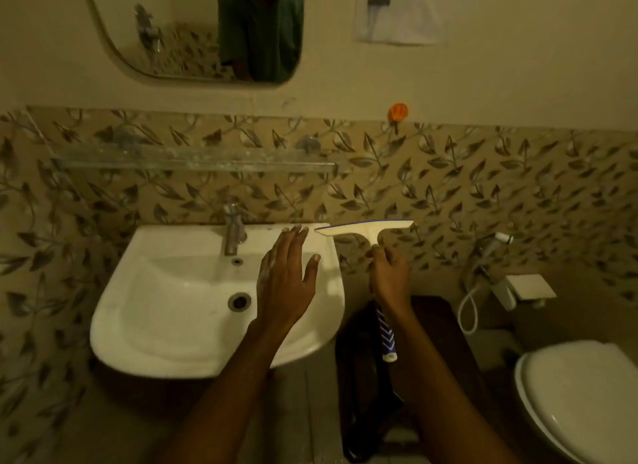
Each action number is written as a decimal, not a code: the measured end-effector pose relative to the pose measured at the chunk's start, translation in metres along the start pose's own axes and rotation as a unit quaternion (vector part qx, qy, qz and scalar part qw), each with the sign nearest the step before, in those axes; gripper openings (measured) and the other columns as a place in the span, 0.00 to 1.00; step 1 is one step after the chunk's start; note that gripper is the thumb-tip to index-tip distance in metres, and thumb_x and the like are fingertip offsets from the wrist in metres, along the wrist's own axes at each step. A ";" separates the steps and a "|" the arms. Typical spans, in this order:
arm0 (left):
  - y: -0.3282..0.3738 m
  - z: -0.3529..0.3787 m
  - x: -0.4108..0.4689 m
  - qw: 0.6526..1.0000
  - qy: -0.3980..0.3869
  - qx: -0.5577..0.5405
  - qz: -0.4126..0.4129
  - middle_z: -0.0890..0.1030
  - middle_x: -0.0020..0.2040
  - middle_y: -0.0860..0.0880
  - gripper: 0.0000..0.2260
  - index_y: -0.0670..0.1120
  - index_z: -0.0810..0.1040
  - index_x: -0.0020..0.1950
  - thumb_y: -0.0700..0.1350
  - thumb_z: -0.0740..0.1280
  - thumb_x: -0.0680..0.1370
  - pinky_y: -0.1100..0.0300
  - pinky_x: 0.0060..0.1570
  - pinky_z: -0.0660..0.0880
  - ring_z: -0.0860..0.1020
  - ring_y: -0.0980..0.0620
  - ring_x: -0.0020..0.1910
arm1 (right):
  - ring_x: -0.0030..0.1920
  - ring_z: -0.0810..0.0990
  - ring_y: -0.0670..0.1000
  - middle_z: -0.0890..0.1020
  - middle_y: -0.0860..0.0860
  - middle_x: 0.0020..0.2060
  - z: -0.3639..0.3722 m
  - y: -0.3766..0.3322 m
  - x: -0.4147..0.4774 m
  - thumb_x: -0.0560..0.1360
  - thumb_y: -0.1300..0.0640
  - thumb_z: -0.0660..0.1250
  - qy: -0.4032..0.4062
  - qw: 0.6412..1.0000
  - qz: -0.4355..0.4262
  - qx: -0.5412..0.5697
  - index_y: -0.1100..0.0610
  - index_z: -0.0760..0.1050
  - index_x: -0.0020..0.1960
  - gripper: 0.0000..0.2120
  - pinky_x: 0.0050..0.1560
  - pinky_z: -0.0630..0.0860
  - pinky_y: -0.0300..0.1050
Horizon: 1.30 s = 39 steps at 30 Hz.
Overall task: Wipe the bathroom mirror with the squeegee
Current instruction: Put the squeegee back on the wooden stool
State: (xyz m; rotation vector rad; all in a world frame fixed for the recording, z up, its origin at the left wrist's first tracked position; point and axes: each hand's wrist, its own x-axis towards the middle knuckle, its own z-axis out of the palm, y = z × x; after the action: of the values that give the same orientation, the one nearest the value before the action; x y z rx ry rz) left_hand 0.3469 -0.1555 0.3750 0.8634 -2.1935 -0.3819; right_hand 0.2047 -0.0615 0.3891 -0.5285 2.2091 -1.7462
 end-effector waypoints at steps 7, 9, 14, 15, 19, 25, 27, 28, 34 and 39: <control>0.055 0.072 -0.048 0.998 -0.059 0.010 0.018 0.65 0.76 0.49 0.24 0.48 0.63 0.76 0.53 0.59 0.80 0.54 0.69 0.61 0.60 0.50 0.76 | 0.30 0.72 0.50 0.74 0.53 0.32 -0.081 0.065 0.012 0.83 0.52 0.58 -0.057 0.996 0.063 0.000 0.63 0.75 0.48 0.16 0.34 0.69 0.46; 0.080 0.109 -0.063 0.996 -0.084 0.009 0.009 0.65 0.76 0.49 0.25 0.48 0.62 0.76 0.54 0.59 0.80 0.53 0.69 0.62 0.60 0.50 0.76 | 0.31 0.74 0.51 0.75 0.55 0.33 -0.110 0.094 0.024 0.83 0.50 0.58 -0.054 0.995 0.077 -0.025 0.62 0.74 0.46 0.16 0.35 0.71 0.48; 0.143 0.199 -0.087 0.988 -0.149 0.034 -0.024 0.64 0.77 0.48 0.26 0.46 0.62 0.76 0.55 0.57 0.80 0.50 0.72 0.63 0.59 0.48 0.76 | 0.37 0.76 0.54 0.77 0.56 0.35 -0.179 0.162 0.071 0.83 0.51 0.57 -0.066 0.990 0.082 -0.089 0.63 0.75 0.47 0.17 0.41 0.72 0.50; 0.153 0.214 -0.089 0.986 -0.157 0.039 -0.030 0.64 0.77 0.48 0.25 0.46 0.62 0.76 0.55 0.57 0.81 0.50 0.72 0.62 0.59 0.48 0.76 | 0.37 0.76 0.55 0.77 0.58 0.36 -0.192 0.173 0.081 0.83 0.51 0.57 -0.071 0.989 0.084 -0.100 0.64 0.75 0.48 0.17 0.41 0.73 0.51; 0.182 0.262 -0.095 0.979 -0.192 0.021 -0.063 0.65 0.76 0.44 0.25 0.42 0.65 0.74 0.50 0.61 0.80 0.48 0.72 0.61 0.60 0.45 0.76 | 0.40 0.77 0.53 0.79 0.57 0.40 -0.224 0.216 0.116 0.83 0.51 0.55 -0.091 0.981 0.106 -0.135 0.63 0.75 0.51 0.17 0.45 0.74 0.52; 0.174 0.340 -0.101 0.964 -0.249 0.039 -0.080 0.63 0.77 0.47 0.26 0.45 0.63 0.75 0.55 0.55 0.80 0.48 0.66 0.66 0.56 0.49 0.77 | 0.44 0.77 0.58 0.79 0.59 0.43 -0.225 0.292 0.170 0.84 0.52 0.54 -0.116 0.965 0.150 -0.182 0.65 0.74 0.53 0.17 0.43 0.72 0.49; 0.158 0.372 -0.106 0.958 -0.268 0.043 -0.098 0.61 0.77 0.48 0.26 0.46 0.61 0.76 0.55 0.57 0.81 0.46 0.67 0.66 0.55 0.49 0.77 | 0.46 0.77 0.58 0.79 0.60 0.46 -0.219 0.323 0.184 0.84 0.52 0.53 -0.116 0.960 0.167 -0.191 0.64 0.74 0.54 0.17 0.44 0.70 0.47; 0.151 0.388 -0.108 0.956 -0.272 0.046 -0.103 0.61 0.77 0.48 0.26 0.47 0.60 0.76 0.55 0.57 0.81 0.46 0.67 0.66 0.54 0.50 0.77 | 0.48 0.78 0.58 0.79 0.60 0.48 -0.215 0.338 0.191 0.84 0.51 0.53 -0.117 0.957 0.176 -0.198 0.64 0.74 0.55 0.18 0.45 0.70 0.47; 0.111 0.465 -0.122 0.947 -0.302 0.061 -0.091 0.62 0.77 0.47 0.25 0.45 0.61 0.76 0.54 0.57 0.81 0.48 0.68 0.65 0.58 0.47 0.77 | 0.55 0.77 0.62 0.79 0.62 0.55 -0.193 0.420 0.230 0.84 0.51 0.51 -0.125 0.948 0.201 -0.215 0.63 0.73 0.59 0.19 0.54 0.72 0.52; 0.095 0.499 -0.131 0.939 -0.326 0.068 -0.083 0.60 0.78 0.47 0.26 0.45 0.59 0.77 0.54 0.56 0.81 0.53 0.73 0.53 0.55 0.47 0.77 | 0.56 0.77 0.62 0.80 0.63 0.55 -0.173 0.451 0.251 0.85 0.52 0.51 -0.111 0.949 0.196 -0.222 0.64 0.75 0.59 0.19 0.58 0.72 0.54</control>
State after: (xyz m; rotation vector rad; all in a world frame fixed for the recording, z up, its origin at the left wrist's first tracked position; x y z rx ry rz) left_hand 0.0056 0.0069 0.0117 1.1186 -2.7856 -0.6831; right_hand -0.1452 0.0699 -0.0068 -0.3218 2.3408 -0.9475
